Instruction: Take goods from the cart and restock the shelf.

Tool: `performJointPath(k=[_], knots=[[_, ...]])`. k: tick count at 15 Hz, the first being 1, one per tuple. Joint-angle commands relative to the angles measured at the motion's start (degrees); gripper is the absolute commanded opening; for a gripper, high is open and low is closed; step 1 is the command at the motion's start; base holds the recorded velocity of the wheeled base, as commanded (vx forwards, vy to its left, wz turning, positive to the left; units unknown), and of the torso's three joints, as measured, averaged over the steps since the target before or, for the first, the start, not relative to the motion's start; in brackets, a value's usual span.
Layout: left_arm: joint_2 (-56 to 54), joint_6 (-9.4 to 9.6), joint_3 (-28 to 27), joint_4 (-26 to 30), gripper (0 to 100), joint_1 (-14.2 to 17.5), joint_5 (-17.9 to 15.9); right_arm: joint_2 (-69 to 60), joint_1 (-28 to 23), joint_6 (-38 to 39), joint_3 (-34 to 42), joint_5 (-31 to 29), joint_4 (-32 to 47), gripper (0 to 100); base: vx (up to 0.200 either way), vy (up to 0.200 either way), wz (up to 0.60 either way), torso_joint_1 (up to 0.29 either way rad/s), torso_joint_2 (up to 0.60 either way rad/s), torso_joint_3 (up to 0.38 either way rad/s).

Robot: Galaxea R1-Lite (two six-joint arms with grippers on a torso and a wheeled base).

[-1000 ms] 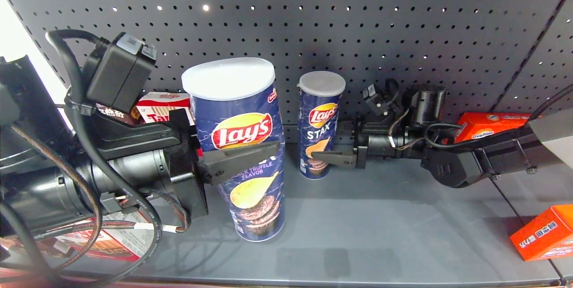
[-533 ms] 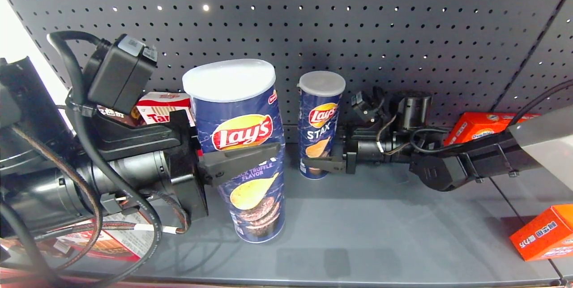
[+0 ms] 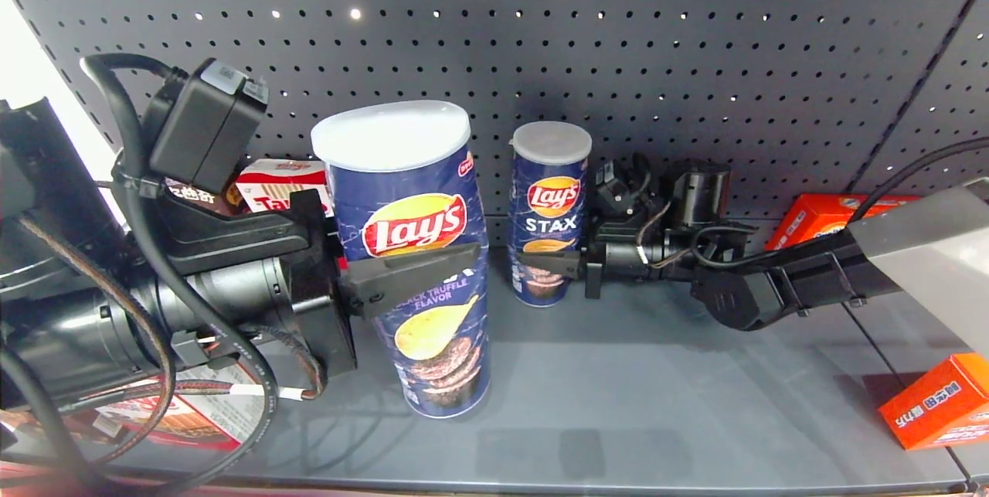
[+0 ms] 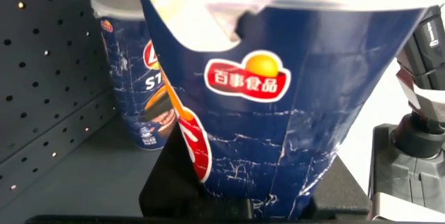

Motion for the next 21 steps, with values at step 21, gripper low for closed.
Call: performJointPath(k=[21], knots=[[0.1, -0.36, -0.4, -0.2, 0, 1.0, 0.5, -27.2, 10.2, 2.2, 50.3, -12.3, -24.7, 0, 0.0, 0.0, 0.0, 0.0, 0.0, 0.0]])
